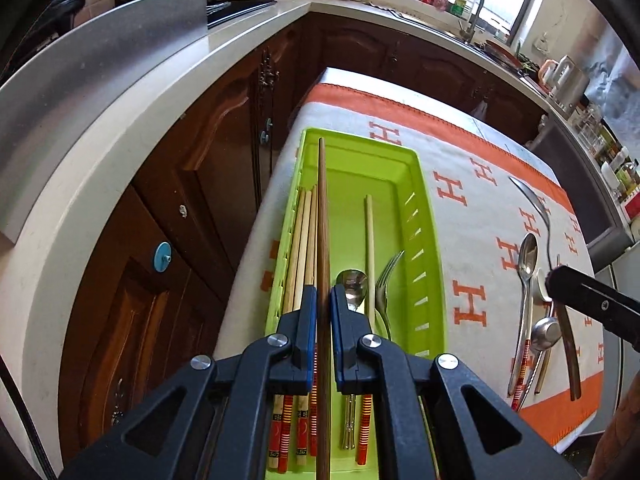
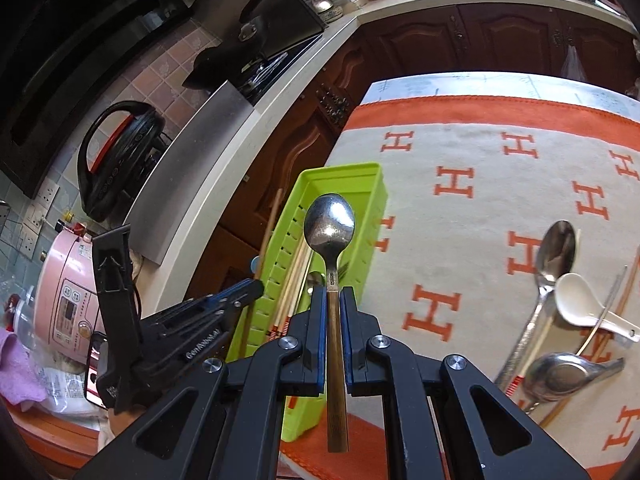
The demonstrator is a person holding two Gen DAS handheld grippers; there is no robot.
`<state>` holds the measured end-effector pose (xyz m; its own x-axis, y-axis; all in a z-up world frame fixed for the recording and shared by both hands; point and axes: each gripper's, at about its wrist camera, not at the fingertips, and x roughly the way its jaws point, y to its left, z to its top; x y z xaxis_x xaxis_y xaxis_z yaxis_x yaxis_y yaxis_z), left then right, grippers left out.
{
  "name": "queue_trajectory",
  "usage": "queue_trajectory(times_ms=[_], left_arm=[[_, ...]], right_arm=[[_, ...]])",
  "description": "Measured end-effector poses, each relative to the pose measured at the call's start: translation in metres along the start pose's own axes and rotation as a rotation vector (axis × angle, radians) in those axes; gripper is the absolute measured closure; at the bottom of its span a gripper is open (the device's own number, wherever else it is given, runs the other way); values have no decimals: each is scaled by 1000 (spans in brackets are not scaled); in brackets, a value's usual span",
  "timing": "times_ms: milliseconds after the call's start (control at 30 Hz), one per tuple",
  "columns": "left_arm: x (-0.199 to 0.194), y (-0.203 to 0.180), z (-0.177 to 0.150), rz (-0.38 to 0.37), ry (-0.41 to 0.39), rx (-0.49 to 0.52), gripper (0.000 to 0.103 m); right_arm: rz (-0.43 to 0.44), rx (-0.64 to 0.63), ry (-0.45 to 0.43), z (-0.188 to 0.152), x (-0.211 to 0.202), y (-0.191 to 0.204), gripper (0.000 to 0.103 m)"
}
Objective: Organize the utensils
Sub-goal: 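Lay the chopstick in the tray, open left tool while right tool carries spoon over tray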
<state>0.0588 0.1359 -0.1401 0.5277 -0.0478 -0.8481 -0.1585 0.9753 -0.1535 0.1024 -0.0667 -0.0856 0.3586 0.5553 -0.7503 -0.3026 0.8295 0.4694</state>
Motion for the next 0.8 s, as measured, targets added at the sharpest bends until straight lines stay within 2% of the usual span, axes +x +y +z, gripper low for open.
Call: queue_trajectory(times_ms=[100, 167, 233, 400, 600, 800], left_arm=[[3, 0, -2, 3, 0, 25, 98], [2, 0, -3, 6, -2, 24, 94], [-2, 1, -3, -9, -10, 18, 81], [-24, 6, -2, -9, -67, 7, 57], [-43, 22, -3, 103, -95, -15, 51], [-49, 40, -6, 154, -101, -29, 45]], right_arm=[[-10, -1, 19, 2, 15, 13, 97], [-12, -1, 29, 4, 23, 19, 97], [-18, 0, 33, 6, 32, 25, 97], [-30, 5, 40, 9, 50, 37, 97], [-60, 22, 52, 13, 75, 45, 97], [-115, 59, 57, 15, 104, 48, 97]])
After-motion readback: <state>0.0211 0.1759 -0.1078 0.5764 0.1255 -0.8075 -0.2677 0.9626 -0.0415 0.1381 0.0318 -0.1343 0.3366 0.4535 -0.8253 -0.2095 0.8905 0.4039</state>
